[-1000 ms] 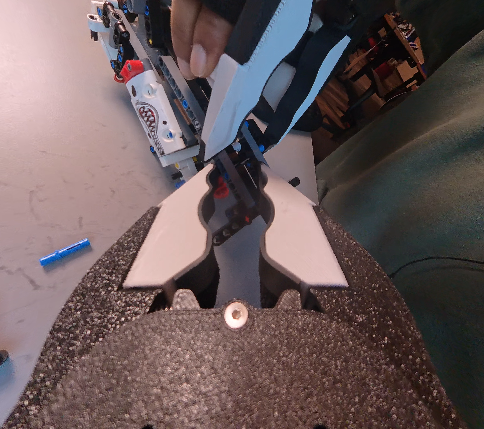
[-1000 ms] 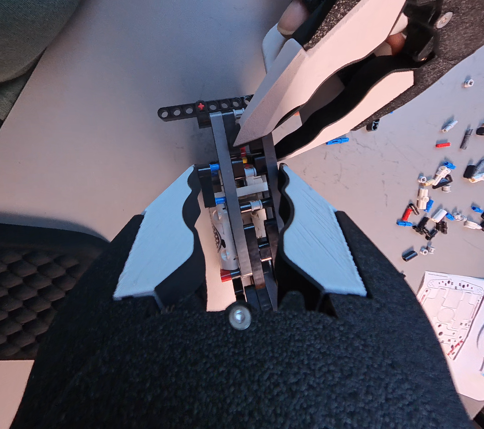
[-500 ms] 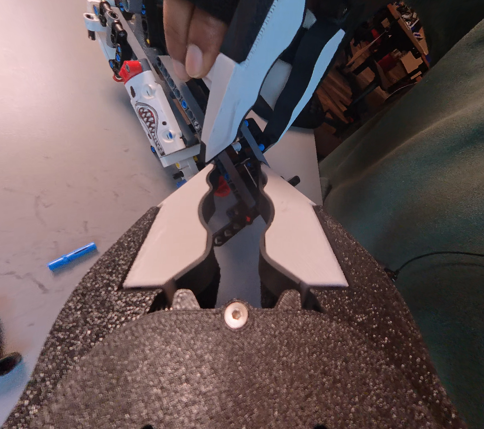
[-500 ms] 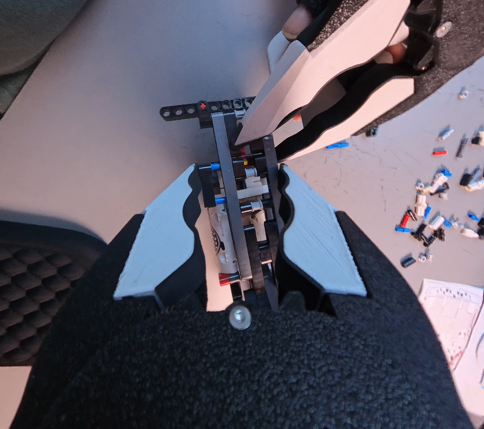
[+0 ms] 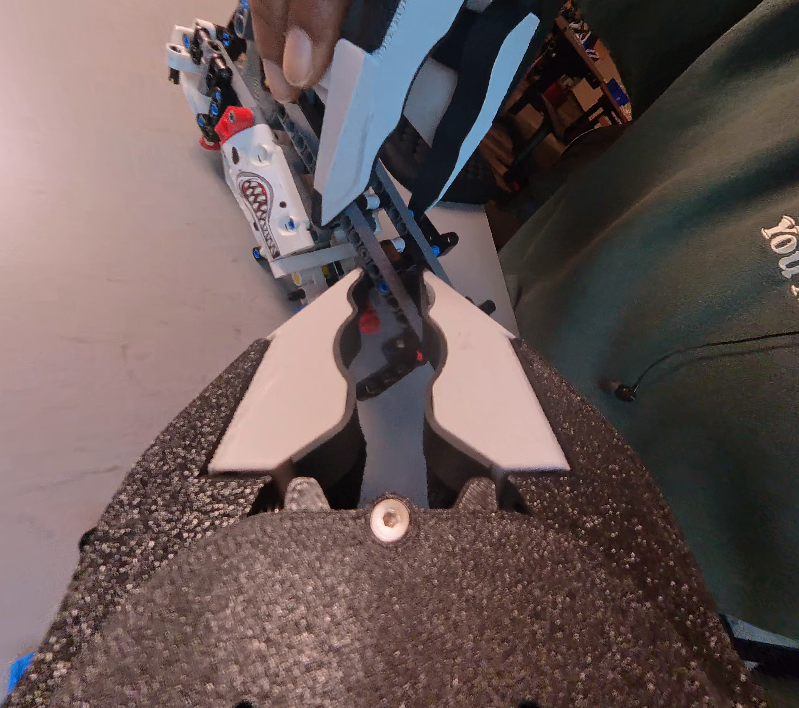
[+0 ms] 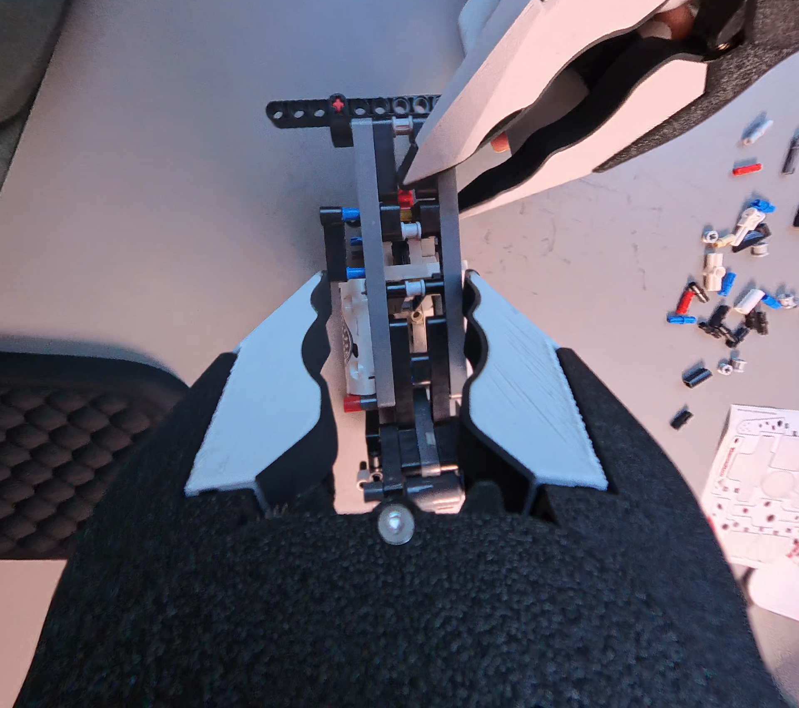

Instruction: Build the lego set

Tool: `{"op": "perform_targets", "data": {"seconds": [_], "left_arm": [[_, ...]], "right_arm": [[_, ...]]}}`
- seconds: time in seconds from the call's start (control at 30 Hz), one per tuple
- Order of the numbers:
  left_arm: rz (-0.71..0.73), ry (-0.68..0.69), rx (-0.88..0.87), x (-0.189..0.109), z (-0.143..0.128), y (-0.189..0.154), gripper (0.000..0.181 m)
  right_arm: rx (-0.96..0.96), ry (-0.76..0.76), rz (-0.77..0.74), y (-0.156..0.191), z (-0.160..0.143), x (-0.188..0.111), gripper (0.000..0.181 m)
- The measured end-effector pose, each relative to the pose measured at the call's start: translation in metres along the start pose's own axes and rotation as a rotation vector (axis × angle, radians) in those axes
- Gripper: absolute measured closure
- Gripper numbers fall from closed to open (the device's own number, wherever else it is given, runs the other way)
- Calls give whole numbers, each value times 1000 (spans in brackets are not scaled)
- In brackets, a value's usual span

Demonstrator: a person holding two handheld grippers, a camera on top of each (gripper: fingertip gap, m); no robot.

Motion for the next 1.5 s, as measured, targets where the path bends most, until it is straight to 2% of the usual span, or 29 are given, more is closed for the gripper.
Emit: {"op": "perform_targets", "data": {"seconds": [0.13, 0.33, 0.43, 0.53, 0.57, 0.67, 0.73, 0.8, 0.97, 1.5], "left_arm": [[85, -2, 30, -8, 8, 6, 155], [286, 49, 123, -10, 6, -12, 123], [411, 105, 156, -4, 0, -14, 115], [486, 151, 177, 5, -7, -11, 113], [498, 160, 182, 6, -8, -9, 114], [502, 168, 184, 7, -7, -6, 126], [514, 173, 167, 5, -6, -3, 135], [516, 181, 159, 5, -5, -3, 135], [534, 203, 153, 5, -5, -4, 135], [532, 227, 124, 7, -3, -3, 136]], "right_arm": [[75, -21, -2, -6, 1, 1, 121], [113, -19, -111, -8, -1, -3, 120], [115, -52, -299, -6, 3, -15, 118], [123, -139, -522, 14, 9, -28, 124], [111, -157, -610, 22, 9, -27, 131], [33, -142, -868, 39, 8, -11, 155], [2, -109, -987, 42, 6, 2, 159], [-27, -90, -1095, 39, 7, 4, 165], [-119, -34, -1151, 35, 7, 6, 172], [-378, 108, -1177, 39, 7, 3, 175]]}}
Point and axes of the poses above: each gripper's, where its closed fingertips meet, x out along the fingers, z out of its top, y = z × x across the jaws, the point moved 3 cm from there along -x, back along the fingers, and after that the axes turned 6 degrees about -z, right-handed, at the moved point
